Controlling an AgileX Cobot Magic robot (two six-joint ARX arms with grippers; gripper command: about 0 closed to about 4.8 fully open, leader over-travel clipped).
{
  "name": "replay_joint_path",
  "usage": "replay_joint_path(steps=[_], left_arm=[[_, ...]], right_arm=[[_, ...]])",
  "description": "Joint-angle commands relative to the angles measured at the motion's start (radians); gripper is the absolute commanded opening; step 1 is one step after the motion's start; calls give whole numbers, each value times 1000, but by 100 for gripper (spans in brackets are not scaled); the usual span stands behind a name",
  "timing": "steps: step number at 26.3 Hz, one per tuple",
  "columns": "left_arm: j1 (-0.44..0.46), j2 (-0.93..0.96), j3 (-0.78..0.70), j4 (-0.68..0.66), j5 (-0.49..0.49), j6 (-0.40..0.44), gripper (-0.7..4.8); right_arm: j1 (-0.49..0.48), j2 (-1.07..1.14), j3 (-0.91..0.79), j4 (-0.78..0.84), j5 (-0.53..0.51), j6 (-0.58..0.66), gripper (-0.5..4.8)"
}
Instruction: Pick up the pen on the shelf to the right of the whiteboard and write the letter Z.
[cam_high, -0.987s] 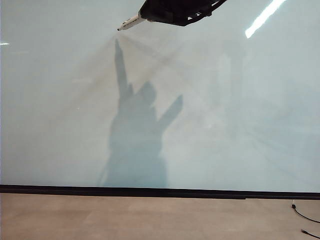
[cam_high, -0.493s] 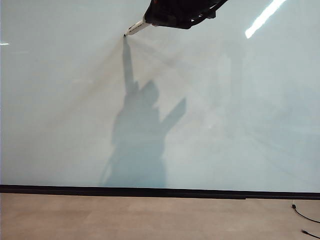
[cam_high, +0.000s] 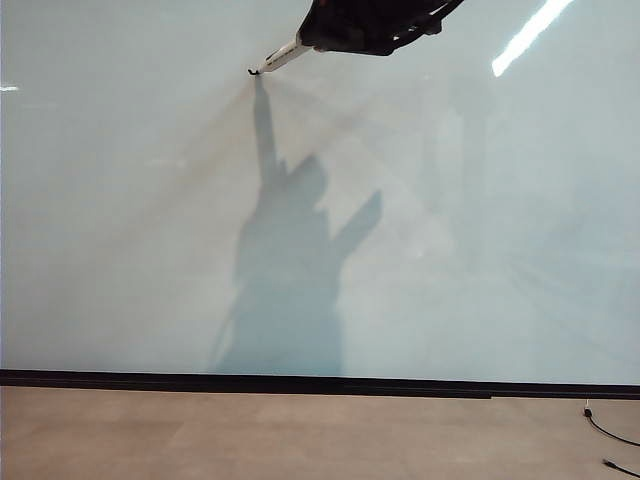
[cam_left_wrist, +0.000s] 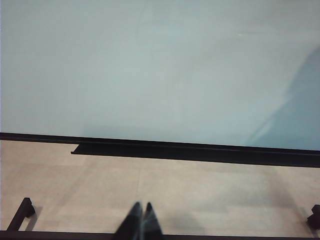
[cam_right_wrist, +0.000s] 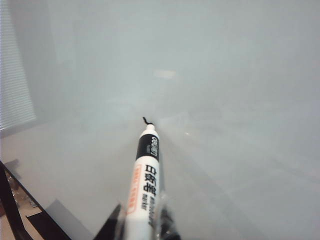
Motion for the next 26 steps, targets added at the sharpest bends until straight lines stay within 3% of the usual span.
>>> replay_joint_path(steps=[1, 26], left_arm=[[0, 0, 2, 5, 1, 5, -5], [0, 0, 2, 5, 1, 5, -4]], right_arm=[[-12, -8, 6, 13, 43, -4, -8], [-81, -104, -43, -61, 20, -8, -9]])
